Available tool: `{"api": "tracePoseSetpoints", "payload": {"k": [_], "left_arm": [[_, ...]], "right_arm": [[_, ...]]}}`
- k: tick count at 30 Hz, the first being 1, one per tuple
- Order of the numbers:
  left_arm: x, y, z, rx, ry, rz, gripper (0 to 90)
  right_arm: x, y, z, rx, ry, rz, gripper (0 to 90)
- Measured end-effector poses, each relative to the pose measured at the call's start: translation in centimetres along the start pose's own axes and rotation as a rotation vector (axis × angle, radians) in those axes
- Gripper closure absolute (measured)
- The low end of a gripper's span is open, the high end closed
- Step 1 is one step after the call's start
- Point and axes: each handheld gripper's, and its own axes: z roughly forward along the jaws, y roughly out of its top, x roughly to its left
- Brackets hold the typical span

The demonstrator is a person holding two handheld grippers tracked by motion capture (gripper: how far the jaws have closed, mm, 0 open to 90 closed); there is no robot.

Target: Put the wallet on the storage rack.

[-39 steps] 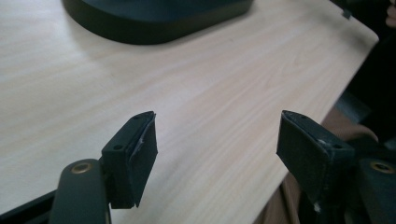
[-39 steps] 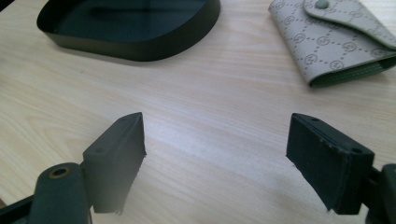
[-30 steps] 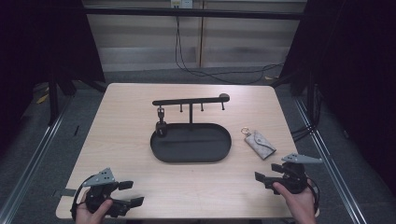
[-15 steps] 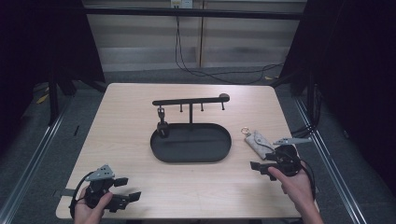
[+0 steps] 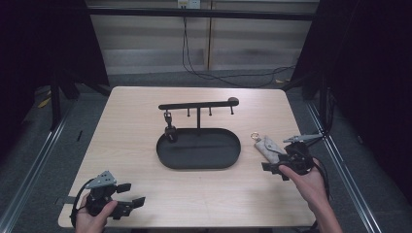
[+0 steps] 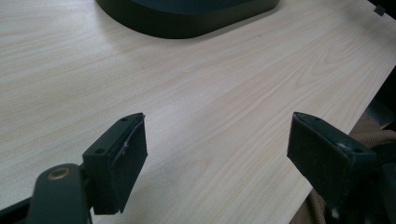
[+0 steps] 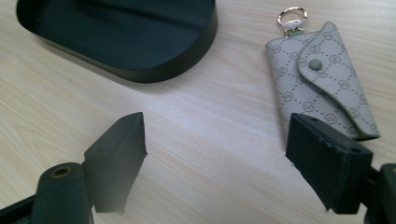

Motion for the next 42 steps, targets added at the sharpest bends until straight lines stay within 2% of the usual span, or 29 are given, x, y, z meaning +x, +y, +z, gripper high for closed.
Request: {"api": "tracePoseSetpoints", "payload": {"k": [5, 8, 13, 16, 19, 21, 25, 29, 32, 35, 39, 42], "left_arm": [[0.2, 0.0, 0.0, 0.009, 0.001, 0.009, 19.8], [0.6, 0.0, 0.0, 0.011, -0.001, -0.003, 19.8], [0.6, 0.0, 0.0, 0.011, -0.005, -0.006, 19.8], [0.7, 0.0, -0.1, 0.01, -0.006, -0.014, 19.9], [0.8, 0.0, -0.1, 0.009, -0.009, -0.017, 19.8], [0.8, 0.0, -0.1, 0.009, -0.011, -0.016, 19.8], [0.8, 0.0, -0.1, 0.007, -0.014, -0.016, 19.8], [0.8, 0.0, -0.1, 0.015, -0.022, -0.01, 19.8], [0.7, 0.0, 0.0, 0.014, -0.028, -0.009, 19.8], [0.8, 0.0, 0.1, 0.024, -0.028, -0.001, 19.8], [0.8, 0.0, 0.0, 0.017, -0.029, -0.008, 19.8], [0.8, 0.0, 0.0, 0.015, -0.03, -0.009, 19.8]], "right_arm": [[-0.4, 1.0, 0.0, 0.012, 0.0, -0.009, 20.5], [-0.2, 1.7, 0.0, 0.033, -0.019, -0.024, 21.0], [-0.5, 3.0, 0.3, 0.064, -0.018, -0.017, 21.7], [-0.8, 3.6, 0.9, 0.103, -0.024, -0.024, 24.4], [-0.8, 4.3, 1.6, 0.166, -0.07, -0.063, 24.9], [-0.9, 4.8, 2.0, 0.178, -0.054, -0.057, 24.9], [-1.3, 5.8, 2.7, 0.22, -0.042, -0.08, 22.7], [-1.6, 6.6, 3.2, 0.278, -0.059, -0.095, 23.4], [-1.7, 7.2, 3.6, 0.314, -0.068, -0.087, 25.6], [-2.0, 7.8, 4.2, 0.352, -0.078, -0.11, 27.5], [-2.4, 8.2, 5.0, 0.366, -0.07, -0.099, 27.4], [-2.9, 8.1, 5.7, 0.398, -0.079, -0.103, 25.4]]}}
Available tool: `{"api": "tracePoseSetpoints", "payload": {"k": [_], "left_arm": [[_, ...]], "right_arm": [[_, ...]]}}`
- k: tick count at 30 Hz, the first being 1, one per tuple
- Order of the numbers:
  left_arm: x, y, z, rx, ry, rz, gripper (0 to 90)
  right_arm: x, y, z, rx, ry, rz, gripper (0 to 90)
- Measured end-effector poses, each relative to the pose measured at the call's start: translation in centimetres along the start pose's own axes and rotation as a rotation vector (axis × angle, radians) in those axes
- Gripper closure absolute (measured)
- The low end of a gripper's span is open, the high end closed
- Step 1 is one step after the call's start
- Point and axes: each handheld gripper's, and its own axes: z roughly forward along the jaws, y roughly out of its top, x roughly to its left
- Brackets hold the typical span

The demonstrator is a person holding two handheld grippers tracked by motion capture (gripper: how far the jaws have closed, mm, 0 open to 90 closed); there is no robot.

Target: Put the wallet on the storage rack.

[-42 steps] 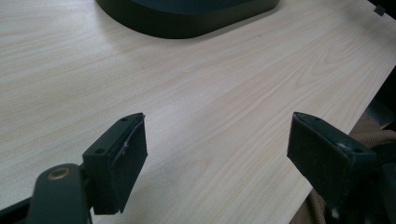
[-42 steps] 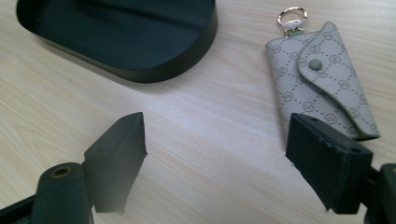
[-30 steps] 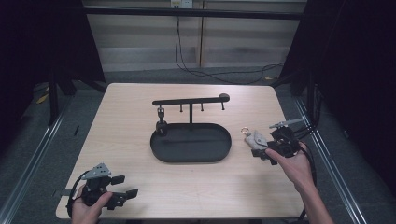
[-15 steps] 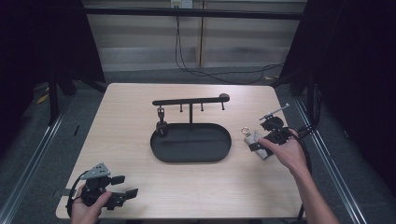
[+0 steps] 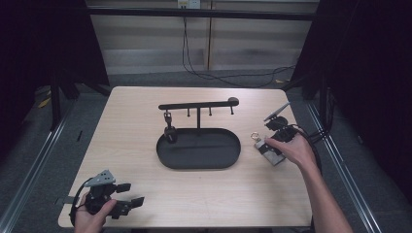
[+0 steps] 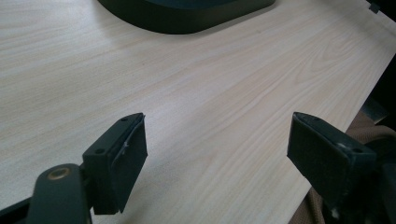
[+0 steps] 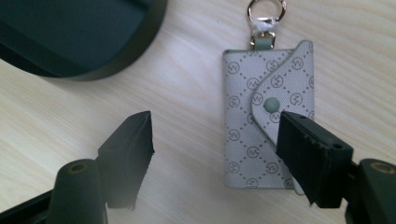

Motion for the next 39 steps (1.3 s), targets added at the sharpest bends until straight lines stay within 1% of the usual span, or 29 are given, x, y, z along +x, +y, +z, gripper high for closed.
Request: {"api": "tracePoseSetpoints", "payload": {"k": [1, 3, 8, 10, 11, 13, 15, 17, 19, 20, 22, 24, 26, 29, 32, 33, 35, 37, 39], "left_arm": [[0.0, 0.0, 0.0, 0.001, -0.002, 0.0, 19.8], [0.0, 0.0, 0.1, 0.003, -0.001, 0.001, 19.8], [0.0, 0.0, 0.1, 0.005, -0.002, -0.002, 19.8], [-0.1, 0.0, 0.1, 0.007, -0.004, -0.005, 19.9], [0.0, 0.0, 0.1, 0.009, -0.004, -0.002, 19.8], [0.0, 0.0, 0.2, 0.01, -0.004, -0.002, 19.8], [0.0, 0.0, 0.1, 0.008, -0.003, -0.002, 19.9], [0.0, 0.0, 0.1, 0.007, -0.002, 0.0, 19.9], [0.0, 0.0, 0.2, 0.01, -0.004, -0.006, 19.9], [0.0, 0.0, 0.2, 0.012, -0.004, -0.006, 19.9], [0.0, 0.0, 0.2, 0.012, -0.005, -0.003, 19.9], [-0.1, 0.0, 0.2, 0.011, -0.005, -0.009, 19.9], [0.0, 0.0, 0.3, 0.013, -0.004, -0.006, 19.9], [-0.1, 0.0, 0.3, 0.016, -0.005, -0.003, 19.9], [0.0, 0.0, 0.3, 0.018, -0.003, -0.001, 19.8], [0.0, 0.0, 0.3, 0.017, -0.004, -0.007, 19.8], [0.0, 0.0, 0.3, 0.017, -0.006, -0.006, 19.8], [0.0, 0.0, 0.3, 0.021, -0.01, -0.002, 19.8], [0.0, 0.1, 0.3, 0.021, -0.01, -0.003, 19.8]], "right_arm": [[-0.2, 0.0, 0.2, 0.005, -0.014, -0.01, 24.1], [-0.4, 0.0, 0.4, 0.014, -0.033, -0.01, 22.3], [-1.4, 0.0, 0.7, 0.01, -0.014, 0.005, 21.0], [-1.7, 0.0, 1.0, 0.017, -0.005, 0.015, 21.0], [-1.9, 0.1, 1.1, 0.029, -0.011, 0.018, 21.0], [-2.2, 0.2, 1.5, 0.041, -0.003, 0.024, 21.1], [-2.3, 0.3, 1.9, 0.046, -0.015, 0.028, 21.7], [-2.6, 0.5, 2.3, 0.057, -0.006, 0.03, 22.6], [-2.9, 0.6, 2.7, 0.072, -0.037, 0.051, 22.1], [-3.1, 0.6, 2.9, 0.076, -0.039, 0.059, 22.2], [-3.4, 0.5, 3.2, 0.071, -0.019, 0.077, 23.0], [-3.5, 0.6, 3.3, 0.081, -0.017, 0.076, 23.8], [-3.6, 0.6, 3.5, 0.083, -0.006, 0.076, 24.3], [-3.6, 0.7, 3.7, 0.094, -0.015, 0.082, 23.6], [-3.5, 0.8, 4.0, 0.101, -0.031, 0.072, 25.4], [-3.5, 0.9, 4.1, 0.102, -0.037, 0.071, 25.4], [-3.5, 1.0, 4.3, 0.12, -0.045, 0.068, 25.6], [-3.5, 1.0, 4.5, 0.123, -0.039, 0.067, 26.3], [-3.6, 1.0, 4.8, 0.131, -0.031, 0.079, 25.9]]}}
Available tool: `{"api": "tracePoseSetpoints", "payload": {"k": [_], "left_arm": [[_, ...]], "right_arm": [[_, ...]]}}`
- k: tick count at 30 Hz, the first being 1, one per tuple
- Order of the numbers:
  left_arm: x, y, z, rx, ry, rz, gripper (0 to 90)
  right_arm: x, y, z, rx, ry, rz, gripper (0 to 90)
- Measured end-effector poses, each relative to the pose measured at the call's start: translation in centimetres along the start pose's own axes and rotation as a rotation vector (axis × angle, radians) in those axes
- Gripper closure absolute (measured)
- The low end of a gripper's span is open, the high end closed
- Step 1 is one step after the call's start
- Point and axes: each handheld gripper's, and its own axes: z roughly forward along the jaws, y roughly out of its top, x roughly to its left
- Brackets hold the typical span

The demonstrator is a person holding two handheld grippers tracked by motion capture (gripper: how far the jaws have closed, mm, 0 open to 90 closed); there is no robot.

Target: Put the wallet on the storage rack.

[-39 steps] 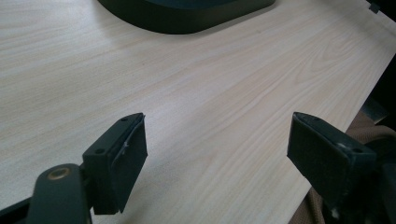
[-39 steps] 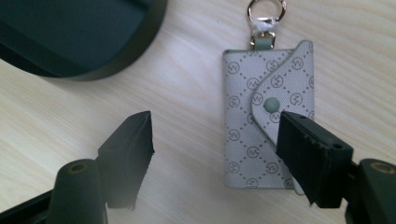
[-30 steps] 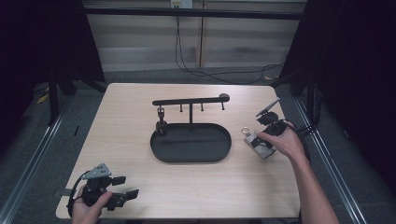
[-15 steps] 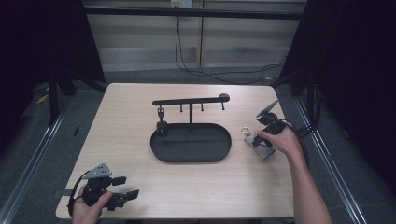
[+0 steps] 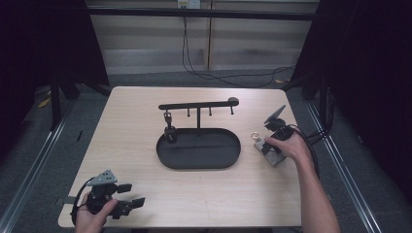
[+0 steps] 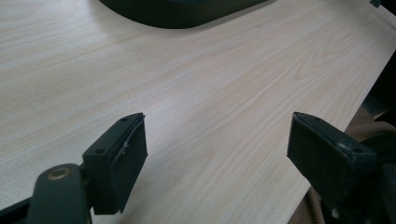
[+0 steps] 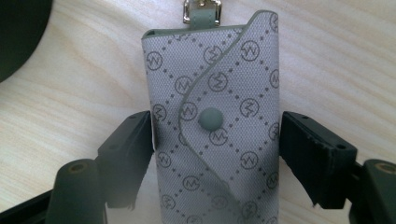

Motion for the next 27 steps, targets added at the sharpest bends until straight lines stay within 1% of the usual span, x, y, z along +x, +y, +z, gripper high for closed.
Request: {"api": "tracePoseSetpoints", "payload": {"k": [5, 13, 19, 21, 25, 27], "left_arm": [[0.06, 0.0, 0.01, 0.003, 0.004, 0.002, 19.8], [0.01, -0.01, 0.04, 0.001, 0.002, 0.0, 19.9], [0.01, 0.0, 0.02, 0.004, 0.005, -0.001, 19.9], [0.05, 0.0, -0.01, 0.005, 0.0, -0.001, 19.9], [0.05, 0.0, 0.01, 0.004, 0.003, -0.001, 19.8], [0.06, 0.02, 0.04, 0.004, 0.005, -0.003, 19.9]], "right_arm": [[-0.1, 0.13, 0.54, 0.012, 0.007, 0.006, 25.0], [0.08, 0.24, 0.53, 0.021, -0.004, 0.006, 26.6], [0.16, 0.39, 0.29, 0.035, -0.006, 0.025, 30.5], [0.14, 0.39, 0.22, 0.036, -0.004, 0.032, 31.4], [0.15, 0.31, 0.1, 0.046, -0.006, 0.053, 32.0], [0.16, 0.28, 0.04, 0.05, -0.006, 0.055, 32.2]]}}
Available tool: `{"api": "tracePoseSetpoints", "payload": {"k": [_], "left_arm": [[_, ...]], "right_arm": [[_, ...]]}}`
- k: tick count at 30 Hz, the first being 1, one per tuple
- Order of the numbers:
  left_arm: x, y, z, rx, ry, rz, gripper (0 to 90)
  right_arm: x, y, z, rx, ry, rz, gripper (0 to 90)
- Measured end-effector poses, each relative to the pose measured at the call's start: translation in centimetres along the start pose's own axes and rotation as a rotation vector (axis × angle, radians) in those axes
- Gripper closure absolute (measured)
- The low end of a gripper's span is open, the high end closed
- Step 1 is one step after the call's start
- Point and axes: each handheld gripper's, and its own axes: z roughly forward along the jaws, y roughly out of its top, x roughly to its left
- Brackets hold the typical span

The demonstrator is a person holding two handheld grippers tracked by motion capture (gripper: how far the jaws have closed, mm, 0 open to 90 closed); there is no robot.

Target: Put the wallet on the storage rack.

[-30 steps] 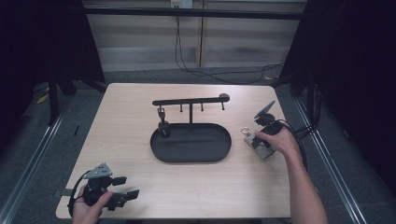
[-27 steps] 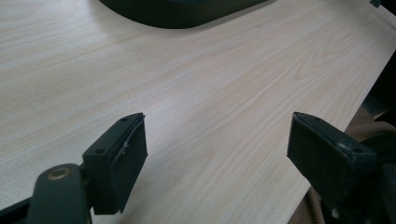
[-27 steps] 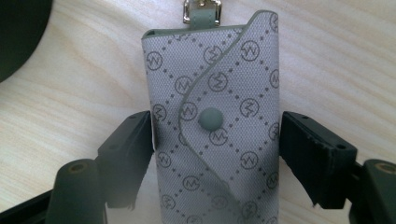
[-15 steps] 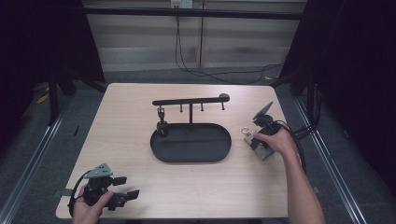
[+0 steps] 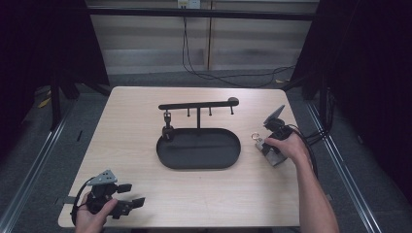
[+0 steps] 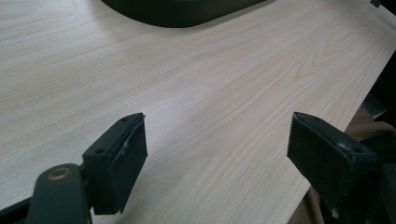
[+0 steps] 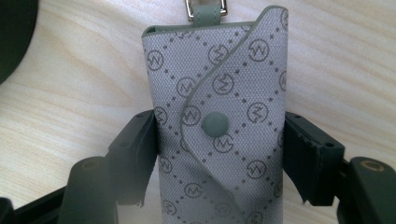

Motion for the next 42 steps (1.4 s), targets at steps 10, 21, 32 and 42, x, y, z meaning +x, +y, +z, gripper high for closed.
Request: {"api": "tracePoseSetpoints", "payload": {"k": [10, 21, 32, 42], "left_arm": [[0.0, 0.0, 0.1, 0.003, -0.001, -0.006, 19.9], [0.0, 0.0, 0.1, 0.011, -0.008, 0.002, 19.8], [0.0, 0.0, 0.1, 0.009, -0.012, -0.002, 19.9], [-0.1, 0.0, 0.1, 0.012, -0.019, 0.002, 19.9]], "right_arm": [[-0.4, -0.5, -0.9, -0.014, 0.027, 0.029, 32.5], [-0.3, -0.8, -3.0, -0.014, 0.014, 0.033, 32.6], [0.9, -0.7, -5.6, -0.051, -0.035, -0.008, 32.7], [1.5, -1.1, -7.3, -0.069, -0.057, 0.002, 32.7]]}}
